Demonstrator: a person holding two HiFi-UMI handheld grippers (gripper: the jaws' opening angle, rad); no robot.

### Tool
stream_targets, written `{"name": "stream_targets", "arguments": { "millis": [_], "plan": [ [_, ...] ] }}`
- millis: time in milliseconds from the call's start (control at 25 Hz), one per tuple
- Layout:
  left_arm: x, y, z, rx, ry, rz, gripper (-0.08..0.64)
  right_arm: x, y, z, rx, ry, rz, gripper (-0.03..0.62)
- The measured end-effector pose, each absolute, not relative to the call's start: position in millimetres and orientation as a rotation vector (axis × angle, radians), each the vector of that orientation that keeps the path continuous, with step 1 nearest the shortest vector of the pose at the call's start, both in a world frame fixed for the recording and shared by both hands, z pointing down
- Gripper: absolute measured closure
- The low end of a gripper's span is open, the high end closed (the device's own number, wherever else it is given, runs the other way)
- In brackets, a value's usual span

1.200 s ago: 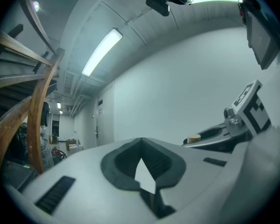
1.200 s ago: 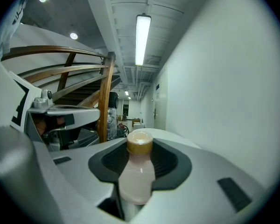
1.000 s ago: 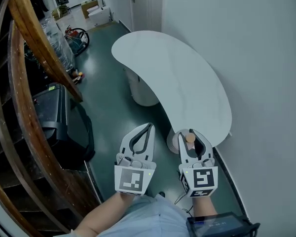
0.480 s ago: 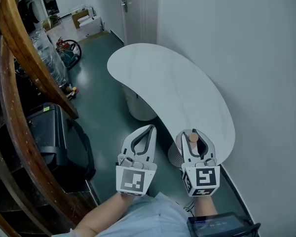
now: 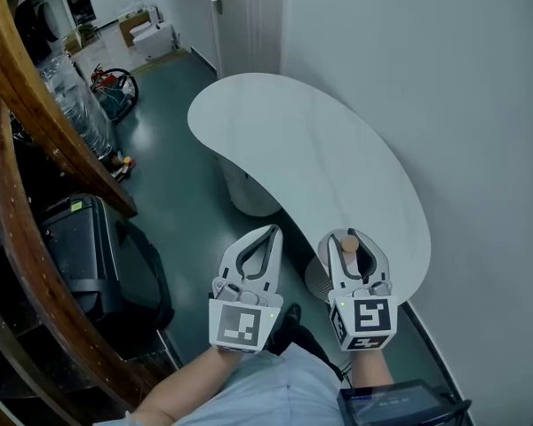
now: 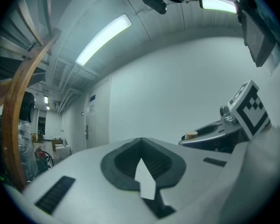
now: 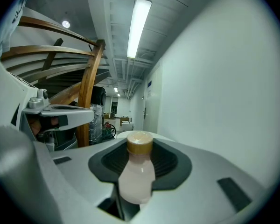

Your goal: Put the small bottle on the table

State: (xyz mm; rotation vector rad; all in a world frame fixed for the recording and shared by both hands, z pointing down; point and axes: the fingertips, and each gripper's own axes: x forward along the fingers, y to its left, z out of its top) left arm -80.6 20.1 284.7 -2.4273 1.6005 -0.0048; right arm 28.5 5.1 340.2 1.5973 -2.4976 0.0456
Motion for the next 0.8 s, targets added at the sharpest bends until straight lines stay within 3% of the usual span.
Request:
{"name": "stream_targets", "arguments": {
  "millis": [800],
  "plan": [
    [-79.1, -77.6, 276.9, -2.437, 1.672, 0.036, 0.56, 32.7, -89.3, 342.0, 1.588, -2.519, 0.082, 0.465]
  ]
}}
